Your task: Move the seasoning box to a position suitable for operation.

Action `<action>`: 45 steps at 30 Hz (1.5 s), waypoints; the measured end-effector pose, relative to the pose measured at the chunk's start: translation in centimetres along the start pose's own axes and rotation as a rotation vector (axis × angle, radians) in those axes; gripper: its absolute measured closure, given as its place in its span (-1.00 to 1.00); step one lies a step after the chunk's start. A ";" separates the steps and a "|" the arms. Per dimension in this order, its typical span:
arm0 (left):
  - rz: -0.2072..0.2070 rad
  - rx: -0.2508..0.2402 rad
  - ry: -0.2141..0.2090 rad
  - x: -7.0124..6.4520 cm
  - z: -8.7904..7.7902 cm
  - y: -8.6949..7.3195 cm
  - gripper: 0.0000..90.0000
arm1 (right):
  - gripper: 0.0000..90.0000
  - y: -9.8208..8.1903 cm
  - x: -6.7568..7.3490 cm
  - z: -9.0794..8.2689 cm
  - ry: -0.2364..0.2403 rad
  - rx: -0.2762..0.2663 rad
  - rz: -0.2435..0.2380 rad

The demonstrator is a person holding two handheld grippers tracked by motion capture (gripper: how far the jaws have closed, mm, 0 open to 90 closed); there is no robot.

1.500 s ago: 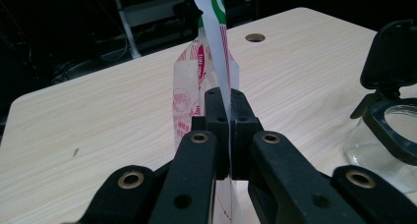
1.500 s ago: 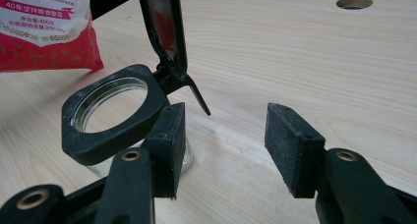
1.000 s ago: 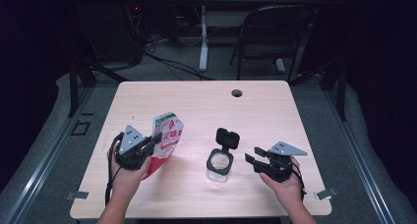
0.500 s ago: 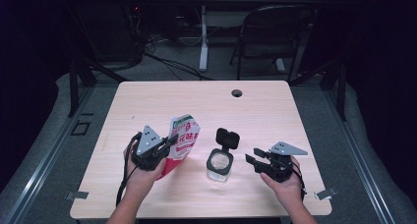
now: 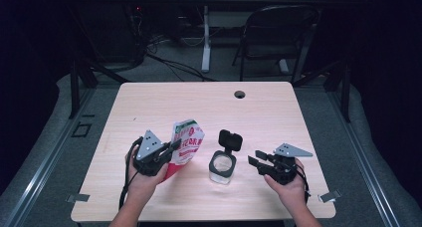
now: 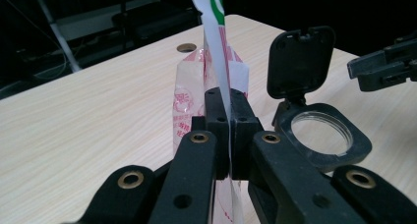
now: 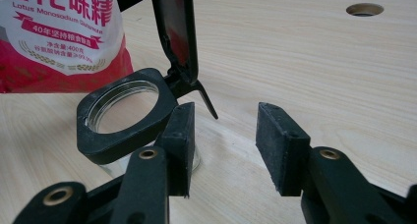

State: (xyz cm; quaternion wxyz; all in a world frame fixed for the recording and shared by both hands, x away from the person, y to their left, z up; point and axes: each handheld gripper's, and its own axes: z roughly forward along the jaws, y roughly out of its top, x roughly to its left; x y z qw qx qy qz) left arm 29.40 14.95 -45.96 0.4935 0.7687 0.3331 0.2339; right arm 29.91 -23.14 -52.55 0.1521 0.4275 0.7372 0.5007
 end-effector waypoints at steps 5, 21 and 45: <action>-0.003 0.009 -0.014 -0.3 -0.1 -0.6 1.00 | 0.38 0.4 0.3 -0.3 0.022 -0.015 -0.018; -0.067 0.020 -0.031 0.0 -1.4 -3.0 1.00 | 0.52 2.9 1.9 -1.2 0.099 -0.040 -0.080; -0.064 0.054 -0.054 -1.4 -1.1 -4.8 1.00 | 0.45 4.5 6.6 3.1 0.294 -0.001 -0.144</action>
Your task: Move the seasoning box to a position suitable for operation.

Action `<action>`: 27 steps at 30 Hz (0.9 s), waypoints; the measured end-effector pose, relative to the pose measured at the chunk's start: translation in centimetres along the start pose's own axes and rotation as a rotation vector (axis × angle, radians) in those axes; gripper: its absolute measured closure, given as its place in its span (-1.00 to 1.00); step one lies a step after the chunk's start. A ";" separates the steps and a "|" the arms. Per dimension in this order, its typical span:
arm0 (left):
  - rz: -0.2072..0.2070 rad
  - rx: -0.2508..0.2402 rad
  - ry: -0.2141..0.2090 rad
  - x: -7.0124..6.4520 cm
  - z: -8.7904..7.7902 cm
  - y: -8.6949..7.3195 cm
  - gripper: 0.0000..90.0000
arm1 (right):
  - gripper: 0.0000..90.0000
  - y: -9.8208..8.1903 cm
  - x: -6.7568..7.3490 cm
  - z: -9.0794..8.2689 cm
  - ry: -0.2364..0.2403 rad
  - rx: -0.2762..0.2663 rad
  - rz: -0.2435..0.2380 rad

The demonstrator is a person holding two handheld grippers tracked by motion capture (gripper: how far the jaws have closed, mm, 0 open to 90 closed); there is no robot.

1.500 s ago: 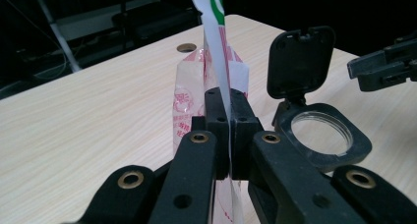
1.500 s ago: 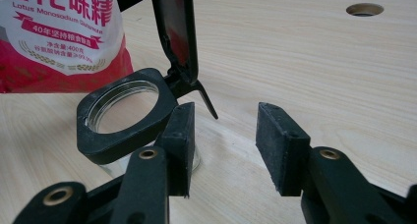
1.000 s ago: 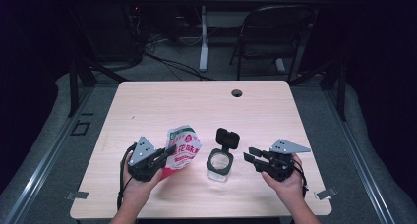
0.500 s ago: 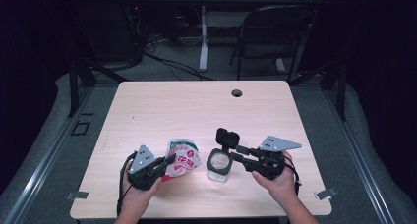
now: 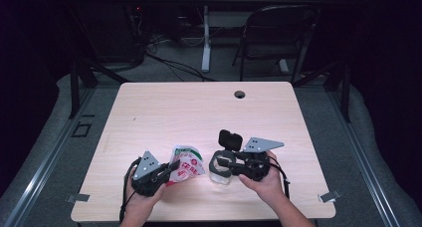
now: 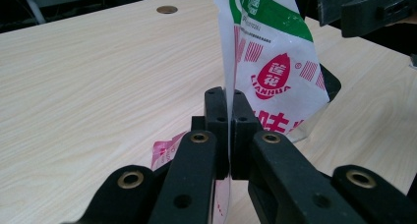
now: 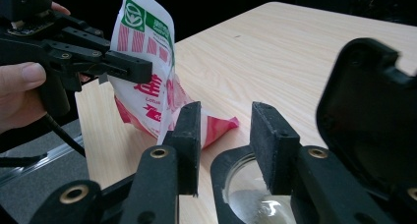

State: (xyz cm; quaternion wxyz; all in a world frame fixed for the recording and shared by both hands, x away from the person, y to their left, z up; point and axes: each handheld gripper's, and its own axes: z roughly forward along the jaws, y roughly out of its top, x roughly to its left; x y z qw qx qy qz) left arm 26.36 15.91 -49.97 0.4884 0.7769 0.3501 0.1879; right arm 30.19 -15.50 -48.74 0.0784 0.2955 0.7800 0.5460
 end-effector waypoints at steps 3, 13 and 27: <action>0.001 0.005 -0.001 -0.1 0.1 -0.1 1.00 | 0.42 0.0 0.1 0.6 0.012 0.009 -0.001; 0.000 0.001 -0.006 -0.2 0.2 -0.1 1.00 | 0.34 0.2 0.4 1.8 0.052 0.025 0.006; 0.003 0.003 -0.009 -0.3 0.4 -0.1 1.00 | 0.28 0.3 1.5 2.9 0.102 0.047 -0.018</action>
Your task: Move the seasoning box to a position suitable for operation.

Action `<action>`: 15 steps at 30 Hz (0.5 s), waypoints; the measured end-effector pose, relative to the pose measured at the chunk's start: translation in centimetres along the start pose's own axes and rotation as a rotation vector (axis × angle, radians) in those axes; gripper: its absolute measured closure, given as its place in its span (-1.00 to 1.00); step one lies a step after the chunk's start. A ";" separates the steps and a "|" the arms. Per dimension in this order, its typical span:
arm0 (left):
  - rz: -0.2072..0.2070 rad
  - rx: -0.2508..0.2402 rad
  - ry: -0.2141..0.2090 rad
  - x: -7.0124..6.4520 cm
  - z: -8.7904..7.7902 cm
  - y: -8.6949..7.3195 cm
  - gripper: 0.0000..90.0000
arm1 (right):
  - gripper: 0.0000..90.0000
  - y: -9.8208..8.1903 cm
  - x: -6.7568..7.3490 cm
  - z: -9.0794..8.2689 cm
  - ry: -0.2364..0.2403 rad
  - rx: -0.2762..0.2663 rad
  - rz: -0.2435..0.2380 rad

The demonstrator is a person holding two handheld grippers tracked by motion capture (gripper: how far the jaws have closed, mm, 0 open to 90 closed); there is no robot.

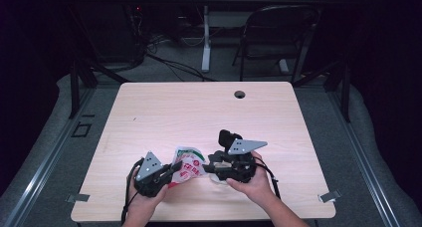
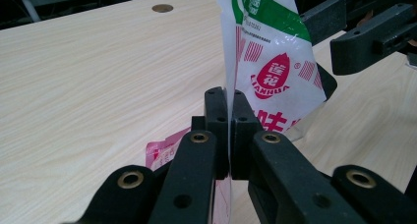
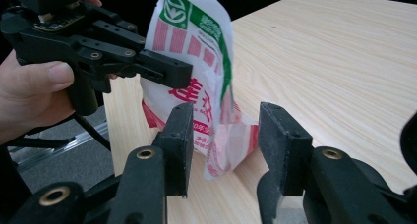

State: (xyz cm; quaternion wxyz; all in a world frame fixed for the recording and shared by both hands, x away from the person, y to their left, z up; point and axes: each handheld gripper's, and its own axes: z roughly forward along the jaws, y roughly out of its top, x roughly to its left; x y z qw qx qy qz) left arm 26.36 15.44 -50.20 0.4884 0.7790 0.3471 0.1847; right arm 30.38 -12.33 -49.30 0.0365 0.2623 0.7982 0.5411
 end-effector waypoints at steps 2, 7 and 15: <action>-0.001 0.002 -0.003 -0.1 0.0 0.0 1.00 | 0.28 0.0 0.2 0.2 0.004 -0.002 0.001; 0.003 0.002 -0.005 -0.2 0.1 0.0 1.00 | 0.30 -0.1 0.3 0.8 -0.009 0.020 -0.015; 0.002 0.001 -0.013 -0.2 0.1 0.0 1.00 | 0.51 -0.2 0.2 1.4 -0.002 0.050 -0.007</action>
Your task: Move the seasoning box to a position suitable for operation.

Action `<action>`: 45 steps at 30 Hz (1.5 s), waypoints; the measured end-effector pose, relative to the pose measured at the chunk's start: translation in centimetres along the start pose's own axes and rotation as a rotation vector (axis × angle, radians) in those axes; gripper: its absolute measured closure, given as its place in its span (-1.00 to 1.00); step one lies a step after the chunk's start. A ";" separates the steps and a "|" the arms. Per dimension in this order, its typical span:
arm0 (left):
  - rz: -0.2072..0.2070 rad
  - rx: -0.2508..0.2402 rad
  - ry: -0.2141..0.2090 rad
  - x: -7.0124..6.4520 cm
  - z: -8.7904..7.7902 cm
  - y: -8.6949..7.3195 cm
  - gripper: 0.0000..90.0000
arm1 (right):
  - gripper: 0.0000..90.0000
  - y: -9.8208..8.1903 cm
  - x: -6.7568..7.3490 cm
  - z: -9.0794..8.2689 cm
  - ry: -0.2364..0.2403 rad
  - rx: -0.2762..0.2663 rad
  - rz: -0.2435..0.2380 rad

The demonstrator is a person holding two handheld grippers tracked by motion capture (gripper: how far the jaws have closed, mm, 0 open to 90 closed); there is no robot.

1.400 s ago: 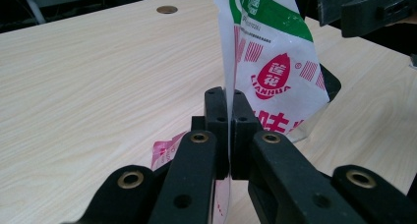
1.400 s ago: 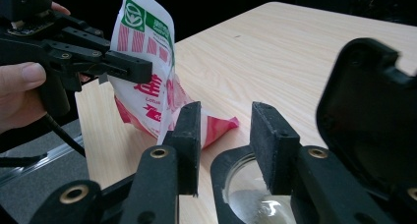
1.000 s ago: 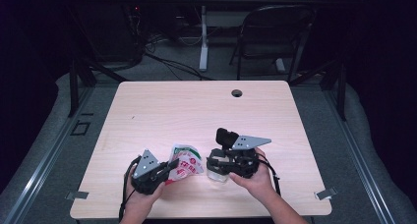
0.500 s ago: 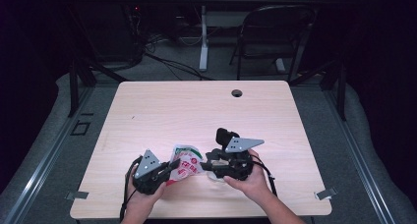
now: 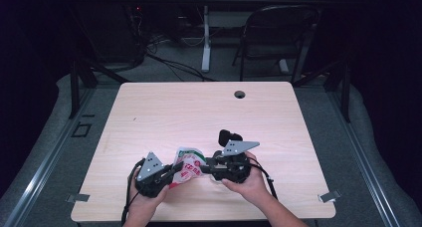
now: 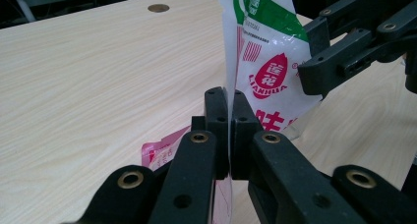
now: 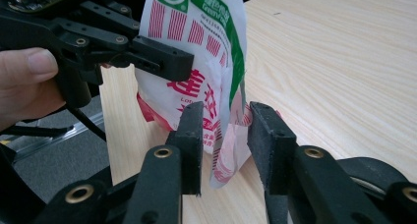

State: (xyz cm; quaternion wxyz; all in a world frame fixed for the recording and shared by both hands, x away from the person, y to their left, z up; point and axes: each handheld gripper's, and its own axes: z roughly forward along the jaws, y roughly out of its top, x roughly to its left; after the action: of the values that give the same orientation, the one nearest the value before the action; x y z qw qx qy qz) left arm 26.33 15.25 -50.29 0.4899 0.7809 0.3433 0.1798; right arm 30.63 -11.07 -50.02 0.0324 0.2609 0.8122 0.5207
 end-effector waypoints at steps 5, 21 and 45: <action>0.003 0.004 -0.001 0.0 0.0 0.0 1.00 | 0.62 -0.1 0.0 0.2 -0.006 0.022 -0.003; 0.007 0.007 -0.013 -0.1 0.0 -0.3 1.00 | 1.00 -0.2 -0.1 0.5 0.024 0.046 0.016; -0.029 -0.011 0.022 0.8 -0.6 -1.9 0.25 | 1.00 0.1 -0.1 0.6 0.028 0.036 0.024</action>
State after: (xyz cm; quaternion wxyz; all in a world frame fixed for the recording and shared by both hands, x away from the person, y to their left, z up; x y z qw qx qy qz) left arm 25.88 16.72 -51.74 0.4928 0.7713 0.3589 0.1831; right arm 30.97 -10.61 -50.28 0.0100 0.2638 0.8186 0.5100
